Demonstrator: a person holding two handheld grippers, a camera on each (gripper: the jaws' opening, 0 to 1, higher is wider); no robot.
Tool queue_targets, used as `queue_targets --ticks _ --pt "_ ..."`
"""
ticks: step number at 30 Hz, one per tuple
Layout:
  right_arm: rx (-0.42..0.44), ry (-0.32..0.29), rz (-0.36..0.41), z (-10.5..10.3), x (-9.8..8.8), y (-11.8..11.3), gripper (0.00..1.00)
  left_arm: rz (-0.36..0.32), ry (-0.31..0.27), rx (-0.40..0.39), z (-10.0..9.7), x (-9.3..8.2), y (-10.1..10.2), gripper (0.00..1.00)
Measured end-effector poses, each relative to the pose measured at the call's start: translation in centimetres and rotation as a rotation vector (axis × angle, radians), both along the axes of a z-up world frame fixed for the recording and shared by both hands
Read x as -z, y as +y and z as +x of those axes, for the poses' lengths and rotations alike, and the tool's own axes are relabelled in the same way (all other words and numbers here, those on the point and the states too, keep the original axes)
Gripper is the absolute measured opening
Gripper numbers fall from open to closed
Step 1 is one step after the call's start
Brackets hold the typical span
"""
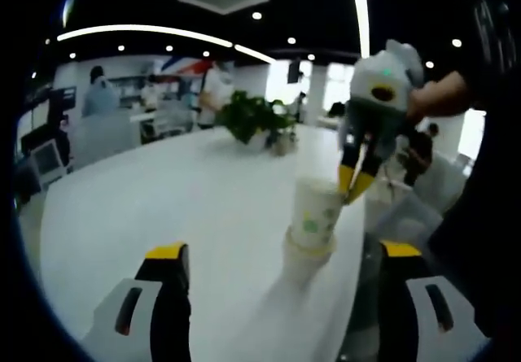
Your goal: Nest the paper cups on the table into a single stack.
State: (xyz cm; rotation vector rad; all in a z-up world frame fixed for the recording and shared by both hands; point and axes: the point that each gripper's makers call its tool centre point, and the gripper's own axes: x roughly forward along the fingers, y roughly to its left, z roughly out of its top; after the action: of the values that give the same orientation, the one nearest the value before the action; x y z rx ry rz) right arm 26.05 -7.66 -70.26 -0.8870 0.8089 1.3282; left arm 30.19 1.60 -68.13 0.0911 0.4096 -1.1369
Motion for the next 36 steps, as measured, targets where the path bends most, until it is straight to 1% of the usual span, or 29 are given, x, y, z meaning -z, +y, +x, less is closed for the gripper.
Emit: queue_targets --ticks 5,10,13,18,24,33,34,36 --pt "0.005 0.016 -0.003 -0.1 0.8 0.4 0.0 0.004 0.013 0.003 -0.3 0.4 -0.2 0.92" --pt "-0.002 0.023 -0.006 -0.1 1.5 0.6 0.0 0.002 0.004 -0.003 -0.4 0.3 -0.1 0.92" --pt "-0.011 0.029 -0.008 -0.3 2.1 0.7 0.0 -0.001 0.01 -0.008 -0.3 0.3 0.1 0.92" --pt "-0.002 0.039 -0.005 -0.2 2.8 0.8 0.0 0.003 0.016 -0.003 -0.4 0.4 0.0 0.91" --pt "-0.026 0.03 -0.014 -0.2 3.3 1.2 0.0 0.0 0.021 -0.001 -0.6 0.5 -0.2 0.91" --pt "-0.08 0.023 -0.046 -0.5 4.4 1.1 0.0 -0.012 0.024 -0.009 -0.7 0.3 -0.1 0.91" --pt "-0.093 0.027 -0.058 -0.7 4.6 1.1 0.02 -0.011 0.026 -0.01 -0.8 0.3 -0.1 0.91" --pt "-0.11 0.024 -0.06 -0.8 4.8 1.2 0.04 -0.01 0.026 -0.011 -0.8 0.3 -0.1 0.91"
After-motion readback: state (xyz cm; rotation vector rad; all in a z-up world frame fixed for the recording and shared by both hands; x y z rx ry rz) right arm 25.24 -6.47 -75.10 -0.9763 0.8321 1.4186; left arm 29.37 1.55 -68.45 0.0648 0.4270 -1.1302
